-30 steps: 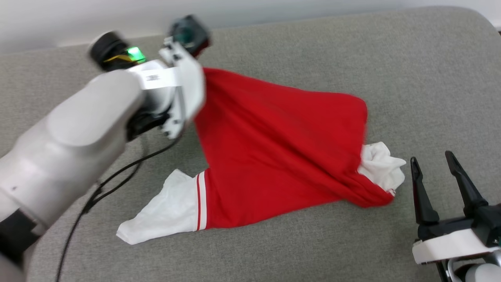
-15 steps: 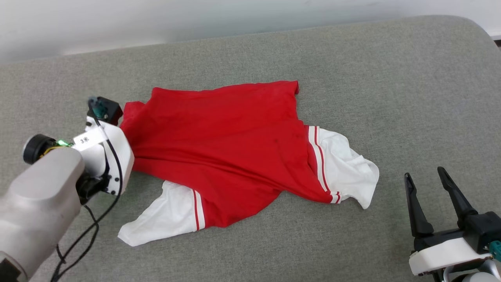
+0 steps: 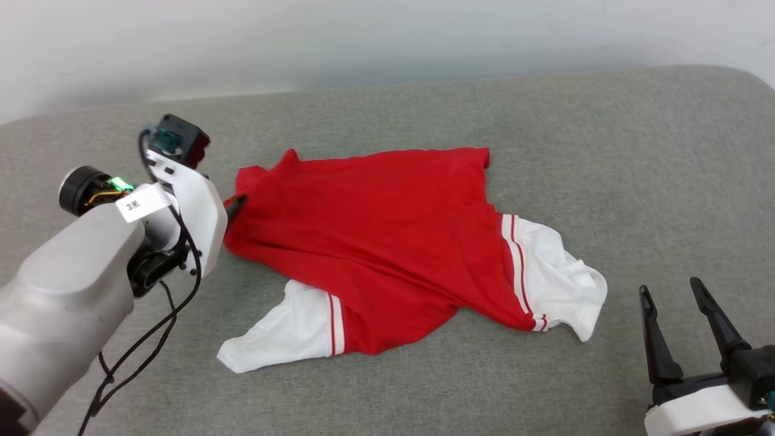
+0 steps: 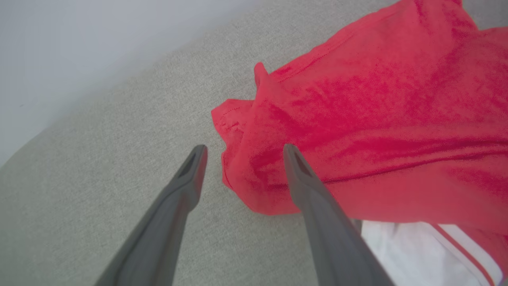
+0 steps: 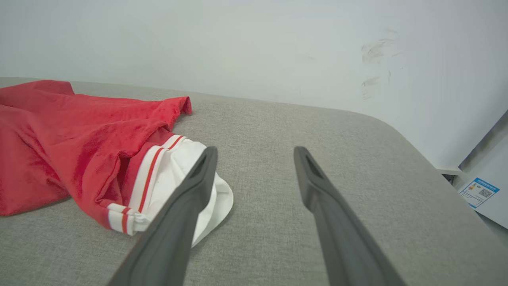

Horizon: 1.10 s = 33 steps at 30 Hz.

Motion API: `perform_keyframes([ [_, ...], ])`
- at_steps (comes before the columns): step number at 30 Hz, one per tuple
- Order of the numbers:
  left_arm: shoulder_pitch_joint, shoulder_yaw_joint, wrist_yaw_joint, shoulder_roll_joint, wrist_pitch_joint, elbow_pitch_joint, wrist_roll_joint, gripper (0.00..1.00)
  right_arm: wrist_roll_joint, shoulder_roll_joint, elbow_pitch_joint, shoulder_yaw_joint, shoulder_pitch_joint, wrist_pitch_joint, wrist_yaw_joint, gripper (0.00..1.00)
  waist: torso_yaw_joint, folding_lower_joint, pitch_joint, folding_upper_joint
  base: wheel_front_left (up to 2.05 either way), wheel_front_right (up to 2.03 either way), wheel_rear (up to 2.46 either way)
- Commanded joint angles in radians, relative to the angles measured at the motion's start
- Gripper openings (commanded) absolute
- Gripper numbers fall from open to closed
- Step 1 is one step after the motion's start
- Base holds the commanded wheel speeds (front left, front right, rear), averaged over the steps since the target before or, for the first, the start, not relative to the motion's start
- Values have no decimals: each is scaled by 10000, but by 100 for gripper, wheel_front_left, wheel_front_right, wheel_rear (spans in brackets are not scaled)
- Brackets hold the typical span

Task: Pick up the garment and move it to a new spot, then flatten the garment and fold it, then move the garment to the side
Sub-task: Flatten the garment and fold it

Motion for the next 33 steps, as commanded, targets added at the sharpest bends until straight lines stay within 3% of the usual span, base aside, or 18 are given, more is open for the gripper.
perform_keyframes([
  [1, -129, -166, -117, 279, 809, -461, -173, 100, -37, -34, -54, 23, 118, -21, -7, 100, 204, 0, -186, 0, 0, 0, 0],
  [7, -12, -603, -292, 986, 3624, -2481, -916, 100, -49, -100, -69, 50, 94, -21, -7, 100, 378, 0, -246, 0, 0, 0, 0],
  [12, 628, -868, -324, 1353, 5280, -3703, -983, 100, -35, -172, -35, 146, -79, -21, -7, 100, 363, 0, -187, 0, 0, 0, 0],
  [16, 1343, -939, -309, 1403, 5874, -3932, -839, 100, -29, -223, -25, 295, -288, -21, -7, 100, 224, 0, 4, 0, 0, 0, 0],
  [24, 2521, -1089, -313, 993, 6144, -3065, -480, 100, 14, -275, 95, 530, -536, -21, -7, 100, -30, 0, 243, 0, 0, 0, 0],
  [26, 2768, -1138, -319, 933, 6092, -2905, -394, 0, 20, -296, 118, 544, -551, -21, -7, 100, -63, 0, 233, 0, 0, 0, 0],
  [29, 2757, -1107, -341, 941, 5649, -3009, -333, 0, 5, -389, 184, 500, -500, -21, -7, 100, -17, 0, 102, 0, 0, 0, 0],
  [33, 2483, -530, -277, 1269, 4312, -3385, -146, 0, -29, -811, 210, 575, -729, -21, -7, 100, 150, 0, -189, 0, 0, 0, 0],
])
